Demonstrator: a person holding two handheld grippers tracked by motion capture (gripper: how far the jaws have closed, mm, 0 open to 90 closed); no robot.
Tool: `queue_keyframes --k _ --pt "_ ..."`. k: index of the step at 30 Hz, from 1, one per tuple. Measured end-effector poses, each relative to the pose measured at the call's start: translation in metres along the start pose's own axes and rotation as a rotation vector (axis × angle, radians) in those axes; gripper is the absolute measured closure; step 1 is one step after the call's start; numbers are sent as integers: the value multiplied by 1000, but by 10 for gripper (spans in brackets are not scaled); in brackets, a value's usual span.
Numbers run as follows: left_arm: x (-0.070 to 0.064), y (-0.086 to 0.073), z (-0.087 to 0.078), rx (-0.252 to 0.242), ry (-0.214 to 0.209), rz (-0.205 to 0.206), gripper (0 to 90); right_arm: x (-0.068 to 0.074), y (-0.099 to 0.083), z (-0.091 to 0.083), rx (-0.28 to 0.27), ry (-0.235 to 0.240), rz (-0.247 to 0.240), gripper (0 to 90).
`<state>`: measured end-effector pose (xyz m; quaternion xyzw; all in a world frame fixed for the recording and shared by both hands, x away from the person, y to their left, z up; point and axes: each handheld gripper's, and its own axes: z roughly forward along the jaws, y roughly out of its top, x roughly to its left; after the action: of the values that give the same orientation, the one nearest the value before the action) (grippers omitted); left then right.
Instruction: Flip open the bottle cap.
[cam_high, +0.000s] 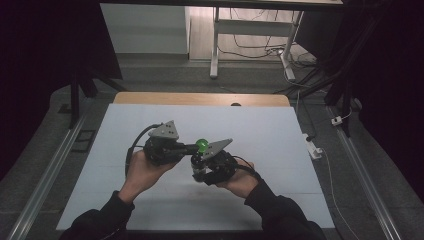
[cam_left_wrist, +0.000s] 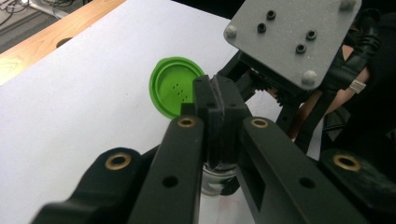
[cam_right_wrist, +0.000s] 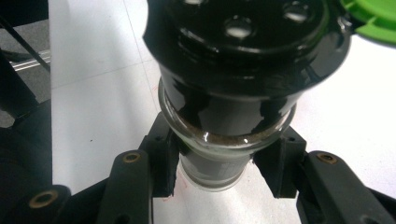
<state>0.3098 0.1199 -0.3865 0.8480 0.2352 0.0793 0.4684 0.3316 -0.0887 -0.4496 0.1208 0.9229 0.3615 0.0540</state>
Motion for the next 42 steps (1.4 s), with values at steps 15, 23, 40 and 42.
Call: queue_keyframes --k 15,23,40,42 --pt "-8 -9 -13 17 12 -4 632 -3 -1 -4 -27 -13 27 531" --pt "-12 -27 -29 15 34 -37 500 -5 -1 -6 -38 -12 41 530" --pt "-21 -73 -59 -19 73 -134 220 -9 -1 -9 -48 -25 48 530" --pt "-23 -80 -63 -29 77 -138 209 -9 -1 -10 -49 -28 49 530"
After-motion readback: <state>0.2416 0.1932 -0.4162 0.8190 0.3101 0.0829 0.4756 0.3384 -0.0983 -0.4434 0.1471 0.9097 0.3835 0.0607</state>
